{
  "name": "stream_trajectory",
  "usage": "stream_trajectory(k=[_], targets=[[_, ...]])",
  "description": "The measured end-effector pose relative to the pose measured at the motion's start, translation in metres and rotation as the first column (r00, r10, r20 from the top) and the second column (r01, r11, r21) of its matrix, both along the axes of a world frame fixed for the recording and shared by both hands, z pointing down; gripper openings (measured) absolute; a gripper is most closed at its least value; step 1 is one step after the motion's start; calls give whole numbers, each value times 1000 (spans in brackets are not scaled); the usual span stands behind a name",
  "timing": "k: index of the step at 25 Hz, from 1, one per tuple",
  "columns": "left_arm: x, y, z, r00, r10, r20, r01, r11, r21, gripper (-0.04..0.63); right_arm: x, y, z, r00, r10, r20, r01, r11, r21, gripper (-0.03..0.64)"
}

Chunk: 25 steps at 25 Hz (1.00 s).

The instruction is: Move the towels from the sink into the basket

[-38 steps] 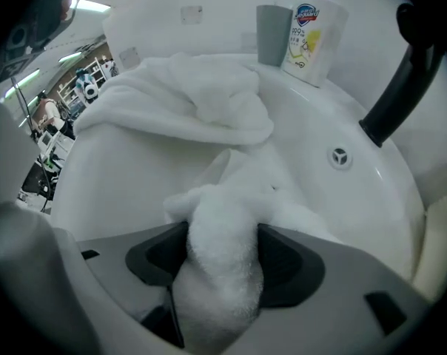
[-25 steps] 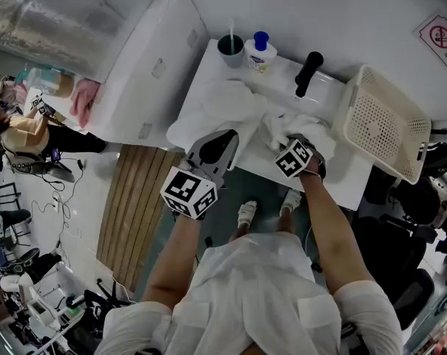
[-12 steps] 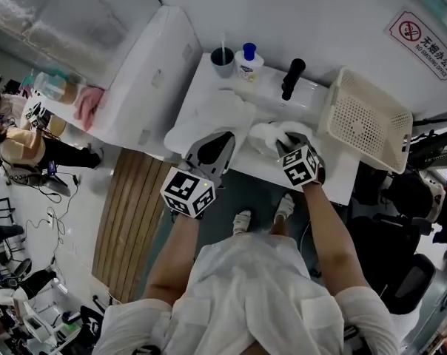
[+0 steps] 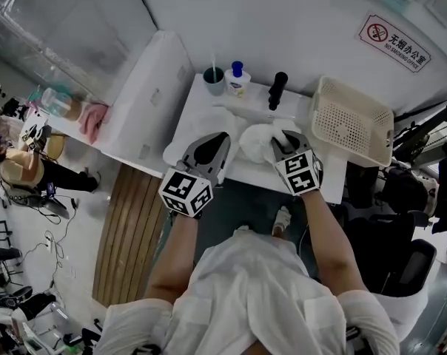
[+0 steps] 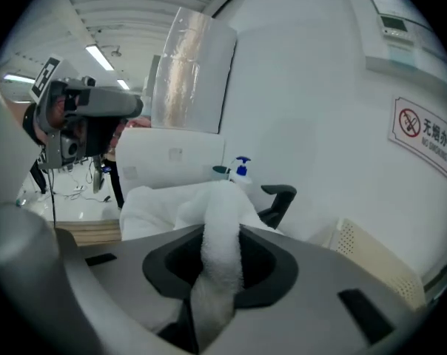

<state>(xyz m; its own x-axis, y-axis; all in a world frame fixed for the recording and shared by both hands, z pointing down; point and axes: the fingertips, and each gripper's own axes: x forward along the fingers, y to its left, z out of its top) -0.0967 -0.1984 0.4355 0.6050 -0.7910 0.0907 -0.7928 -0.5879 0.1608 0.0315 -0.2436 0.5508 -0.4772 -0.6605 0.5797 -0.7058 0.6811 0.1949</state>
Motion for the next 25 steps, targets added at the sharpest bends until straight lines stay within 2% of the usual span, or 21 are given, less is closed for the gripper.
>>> stream_trajectory(k=[13,19,25], targets=[[-4,1,-46,1000,3,-13,-2,997,80,21,3,2,-135,981,6,196,-43,982,186,106],[-2,1,-61,1000,4,-25,-2,994,106,20,17,0,-204,967,-4,255,-73,955,289,106],[13,-3,-73,999,32,-22,-29,992,126,21,45,-1,-272,938,-4,346,-128,925,357,106]])
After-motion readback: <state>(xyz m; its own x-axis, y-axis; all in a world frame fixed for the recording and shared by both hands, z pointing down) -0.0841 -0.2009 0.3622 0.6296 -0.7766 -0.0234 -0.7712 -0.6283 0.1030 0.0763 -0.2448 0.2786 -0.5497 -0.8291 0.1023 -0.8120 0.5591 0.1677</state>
